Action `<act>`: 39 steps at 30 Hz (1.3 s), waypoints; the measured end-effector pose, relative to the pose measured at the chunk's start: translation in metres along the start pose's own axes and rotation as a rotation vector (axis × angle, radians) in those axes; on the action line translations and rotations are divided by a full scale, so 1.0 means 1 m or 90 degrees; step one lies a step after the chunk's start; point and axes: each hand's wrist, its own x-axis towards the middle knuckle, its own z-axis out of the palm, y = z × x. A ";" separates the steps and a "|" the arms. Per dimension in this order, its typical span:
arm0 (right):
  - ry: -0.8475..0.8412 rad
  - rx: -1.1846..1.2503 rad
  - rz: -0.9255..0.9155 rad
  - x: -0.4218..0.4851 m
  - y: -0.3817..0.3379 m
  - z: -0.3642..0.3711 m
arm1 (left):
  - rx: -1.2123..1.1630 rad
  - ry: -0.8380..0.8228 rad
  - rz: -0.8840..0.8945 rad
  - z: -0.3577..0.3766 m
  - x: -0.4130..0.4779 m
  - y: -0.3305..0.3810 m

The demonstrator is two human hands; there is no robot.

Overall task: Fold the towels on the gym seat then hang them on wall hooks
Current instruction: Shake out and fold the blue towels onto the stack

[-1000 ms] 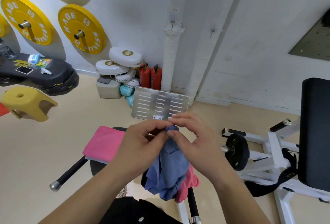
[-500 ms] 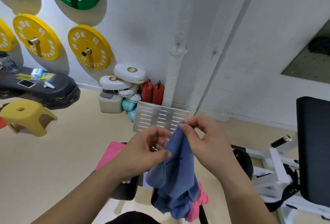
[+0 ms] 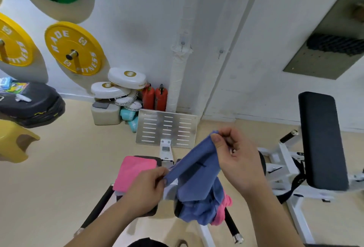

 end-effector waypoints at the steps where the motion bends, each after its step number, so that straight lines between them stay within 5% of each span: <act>1: 0.006 -0.006 0.003 -0.005 0.002 -0.002 | -0.004 -0.020 0.003 0.003 -0.004 -0.006; 9: -0.003 0.158 0.099 -0.043 0.022 -0.019 | -0.067 -0.162 0.051 0.031 -0.032 -0.028; 14: -0.060 0.230 0.105 -0.062 0.034 -0.033 | -0.061 -0.022 0.009 0.050 -0.035 -0.027; 20: -0.103 0.275 0.132 -0.064 0.040 -0.051 | -0.059 0.072 0.085 0.078 -0.023 -0.018; 26: -0.124 0.301 0.151 -0.059 0.044 -0.064 | 0.026 -0.075 0.140 0.093 -0.013 -0.001; 29: -0.082 0.305 0.153 -0.059 0.049 -0.076 | 0.011 -0.065 0.080 0.091 -0.014 -0.004; 39: -0.088 0.366 0.172 -0.064 0.053 -0.092 | 0.064 -0.159 0.143 0.109 -0.011 0.037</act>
